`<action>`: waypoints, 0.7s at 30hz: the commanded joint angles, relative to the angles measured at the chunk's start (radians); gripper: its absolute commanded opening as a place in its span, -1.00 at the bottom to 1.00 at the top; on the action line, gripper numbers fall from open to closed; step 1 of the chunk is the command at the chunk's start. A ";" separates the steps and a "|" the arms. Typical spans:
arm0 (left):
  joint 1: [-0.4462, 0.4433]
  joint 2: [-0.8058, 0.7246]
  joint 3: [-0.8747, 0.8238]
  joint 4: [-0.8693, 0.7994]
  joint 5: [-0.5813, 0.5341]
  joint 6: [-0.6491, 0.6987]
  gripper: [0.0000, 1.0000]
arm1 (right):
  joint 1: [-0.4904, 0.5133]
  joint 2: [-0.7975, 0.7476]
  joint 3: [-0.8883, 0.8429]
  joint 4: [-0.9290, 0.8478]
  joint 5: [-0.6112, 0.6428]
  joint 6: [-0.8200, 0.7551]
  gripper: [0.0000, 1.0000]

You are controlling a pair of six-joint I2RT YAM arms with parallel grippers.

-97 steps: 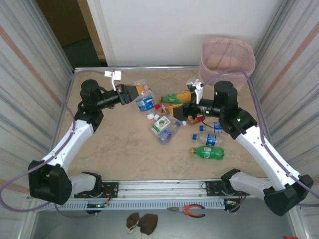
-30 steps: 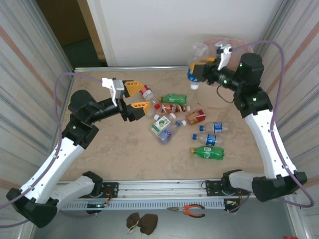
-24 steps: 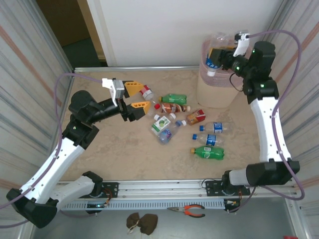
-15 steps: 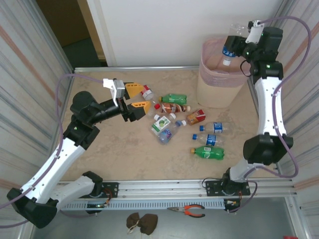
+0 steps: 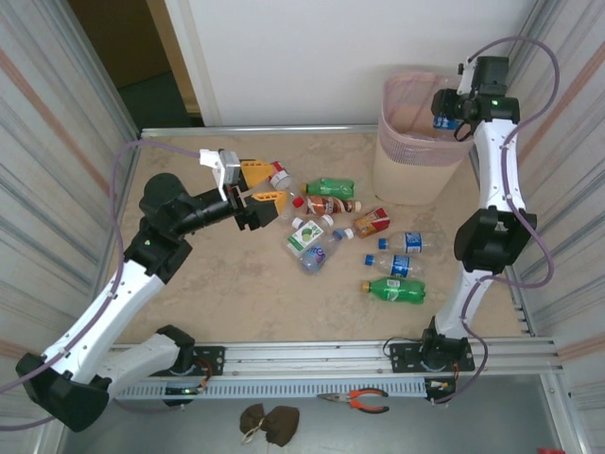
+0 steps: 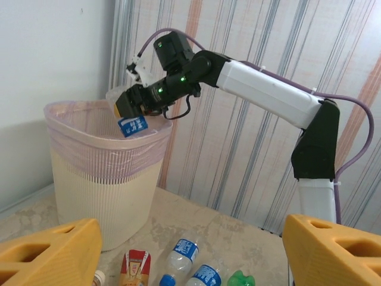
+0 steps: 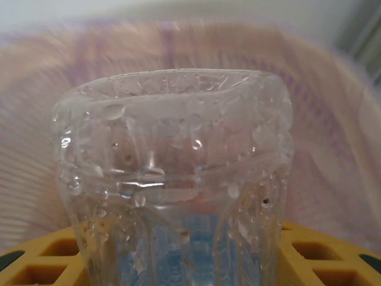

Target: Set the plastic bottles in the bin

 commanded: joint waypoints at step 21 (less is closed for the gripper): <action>0.005 0.012 0.006 0.001 -0.022 -0.015 0.60 | -0.002 0.216 0.126 -0.247 0.107 -0.006 0.28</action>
